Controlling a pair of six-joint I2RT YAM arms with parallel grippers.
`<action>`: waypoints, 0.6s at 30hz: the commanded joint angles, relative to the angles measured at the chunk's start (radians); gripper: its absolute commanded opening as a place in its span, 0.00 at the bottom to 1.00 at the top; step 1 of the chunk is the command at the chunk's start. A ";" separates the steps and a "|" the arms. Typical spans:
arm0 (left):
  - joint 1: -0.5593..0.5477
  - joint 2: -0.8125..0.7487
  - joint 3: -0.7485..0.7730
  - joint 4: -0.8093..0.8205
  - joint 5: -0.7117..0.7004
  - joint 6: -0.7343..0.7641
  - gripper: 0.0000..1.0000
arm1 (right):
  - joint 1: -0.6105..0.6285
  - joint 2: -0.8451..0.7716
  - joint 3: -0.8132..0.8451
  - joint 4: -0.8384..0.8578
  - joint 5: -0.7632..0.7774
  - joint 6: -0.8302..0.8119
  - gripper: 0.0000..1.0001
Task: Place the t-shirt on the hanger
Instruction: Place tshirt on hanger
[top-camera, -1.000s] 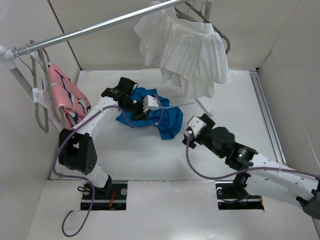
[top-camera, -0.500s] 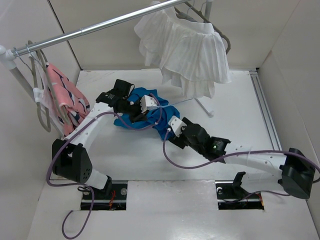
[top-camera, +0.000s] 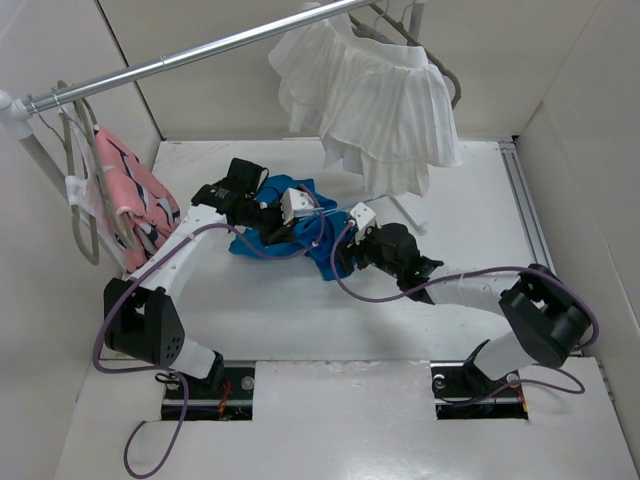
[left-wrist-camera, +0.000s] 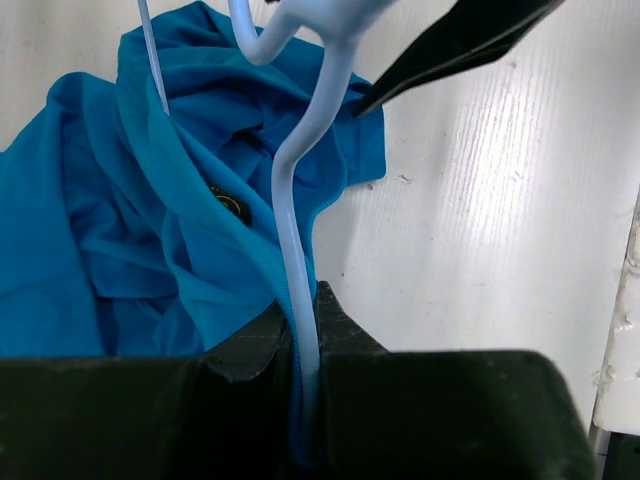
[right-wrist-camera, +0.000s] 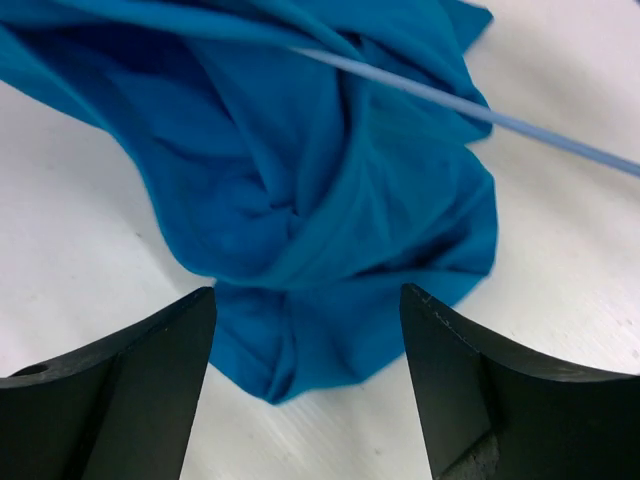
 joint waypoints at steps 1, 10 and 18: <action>-0.004 -0.047 -0.001 0.023 0.051 -0.021 0.00 | 0.001 -0.013 0.027 0.189 -0.077 0.044 0.79; -0.004 -0.047 -0.001 0.023 0.097 -0.049 0.00 | -0.022 0.199 0.093 0.180 -0.078 0.081 0.70; -0.004 -0.065 -0.032 -0.018 0.128 -0.028 0.00 | -0.045 0.198 0.105 0.180 -0.079 0.083 0.01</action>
